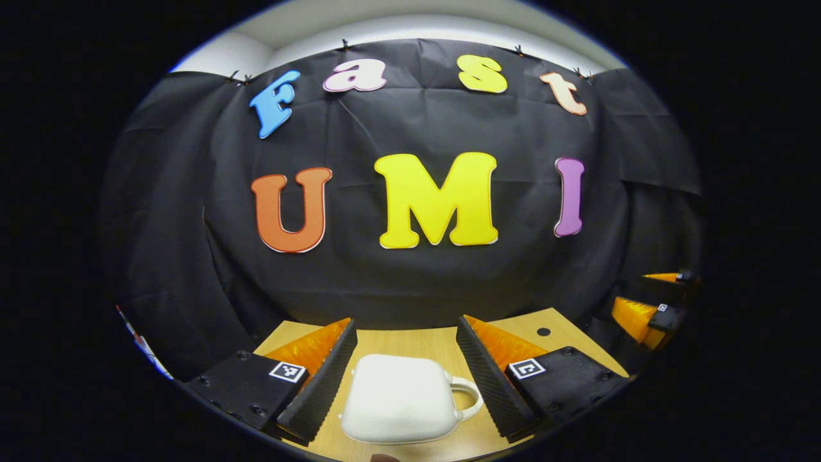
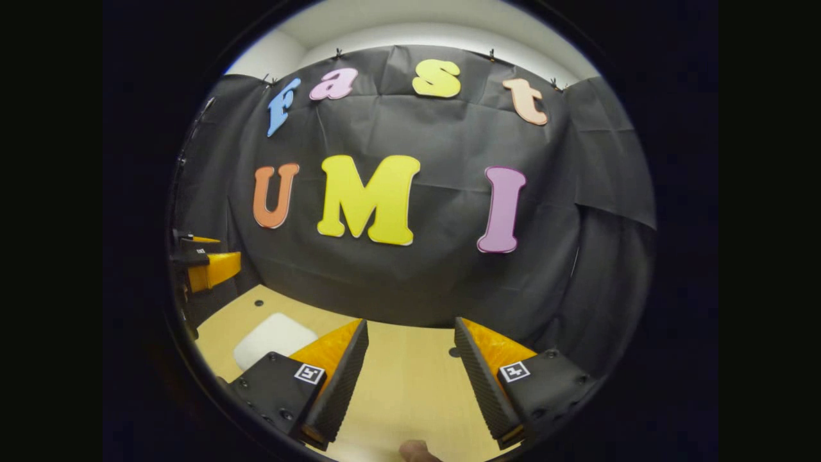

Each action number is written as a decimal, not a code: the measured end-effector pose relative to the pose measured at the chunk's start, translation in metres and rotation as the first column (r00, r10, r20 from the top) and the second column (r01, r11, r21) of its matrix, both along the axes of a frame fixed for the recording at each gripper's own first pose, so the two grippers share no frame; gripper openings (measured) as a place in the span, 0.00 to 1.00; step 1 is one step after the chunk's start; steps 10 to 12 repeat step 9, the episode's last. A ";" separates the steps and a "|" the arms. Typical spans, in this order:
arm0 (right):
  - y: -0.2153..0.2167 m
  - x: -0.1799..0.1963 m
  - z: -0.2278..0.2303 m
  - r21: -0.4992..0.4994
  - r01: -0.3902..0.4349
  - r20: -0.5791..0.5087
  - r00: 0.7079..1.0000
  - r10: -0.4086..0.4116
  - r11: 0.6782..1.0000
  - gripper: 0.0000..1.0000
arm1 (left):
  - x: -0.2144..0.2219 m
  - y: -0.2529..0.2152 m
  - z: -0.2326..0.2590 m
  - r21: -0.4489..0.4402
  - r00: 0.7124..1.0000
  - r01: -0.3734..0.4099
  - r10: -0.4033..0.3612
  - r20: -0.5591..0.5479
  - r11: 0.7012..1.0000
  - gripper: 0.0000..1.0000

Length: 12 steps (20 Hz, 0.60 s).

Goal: First open the suitcase, pack the skin care products into it, and then close the suitcase.

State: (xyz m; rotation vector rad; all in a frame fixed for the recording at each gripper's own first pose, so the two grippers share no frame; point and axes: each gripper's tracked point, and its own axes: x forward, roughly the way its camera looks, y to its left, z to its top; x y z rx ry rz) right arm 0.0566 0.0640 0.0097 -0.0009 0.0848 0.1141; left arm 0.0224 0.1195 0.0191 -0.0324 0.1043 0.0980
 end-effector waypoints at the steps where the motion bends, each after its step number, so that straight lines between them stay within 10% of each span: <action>1: 0.007 -0.001 0.006 0.003 -0.004 0.011 1.000 0.004 1.000 0.80 | -0.003 0.006 0.003 -0.004 1.000 -0.012 0.012 0.013 1.000 0.99; 12: 0.045 -0.006 0.036 -0.010 -0.018 0.090 0.996 0.019 1.000 0.79 | -0.011 0.025 0.007 -0.016 0.999 0.002 -0.001 0.043 1.000 0.99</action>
